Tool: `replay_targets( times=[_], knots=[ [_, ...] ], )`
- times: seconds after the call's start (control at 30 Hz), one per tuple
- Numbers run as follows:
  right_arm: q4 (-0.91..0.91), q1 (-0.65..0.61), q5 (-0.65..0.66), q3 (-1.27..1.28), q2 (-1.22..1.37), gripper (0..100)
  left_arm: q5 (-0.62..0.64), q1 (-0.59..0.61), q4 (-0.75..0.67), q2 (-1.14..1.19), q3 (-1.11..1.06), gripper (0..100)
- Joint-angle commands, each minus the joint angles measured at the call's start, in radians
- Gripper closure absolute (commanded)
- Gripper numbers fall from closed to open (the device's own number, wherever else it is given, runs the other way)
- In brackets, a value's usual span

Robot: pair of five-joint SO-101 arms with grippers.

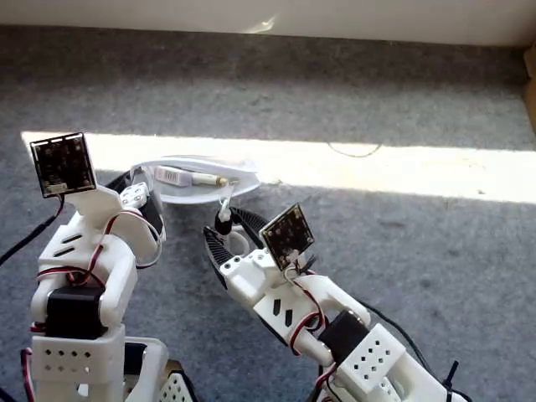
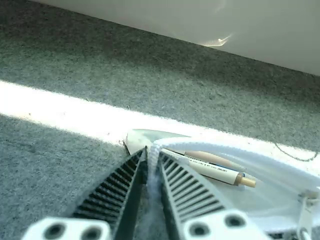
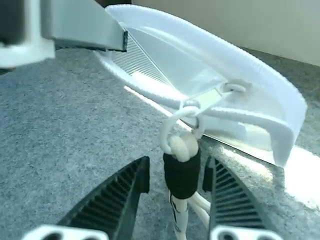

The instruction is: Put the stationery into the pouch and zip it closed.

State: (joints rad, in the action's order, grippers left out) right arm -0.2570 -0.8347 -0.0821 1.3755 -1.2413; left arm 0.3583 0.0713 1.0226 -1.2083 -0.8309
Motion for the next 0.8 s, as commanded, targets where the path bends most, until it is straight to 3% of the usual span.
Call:
replay_targets(
  times=[0.0,0.47,0.77],
  knots=[
    [0.025,-0.007,-0.009,-0.002,-0.019,82.5,-0.009,0.016,-0.003,-0.024,0.022,99],
    [0.025,-0.005,-0.006,-0.002,-0.077,82.6,-0.009,0.016,-0.003,-0.024,0.022,99],
    [0.025,-0.005,-0.003,-0.002,-0.079,90.6,-0.009,0.016,-0.002,-0.024,0.022,99]
  ],
)
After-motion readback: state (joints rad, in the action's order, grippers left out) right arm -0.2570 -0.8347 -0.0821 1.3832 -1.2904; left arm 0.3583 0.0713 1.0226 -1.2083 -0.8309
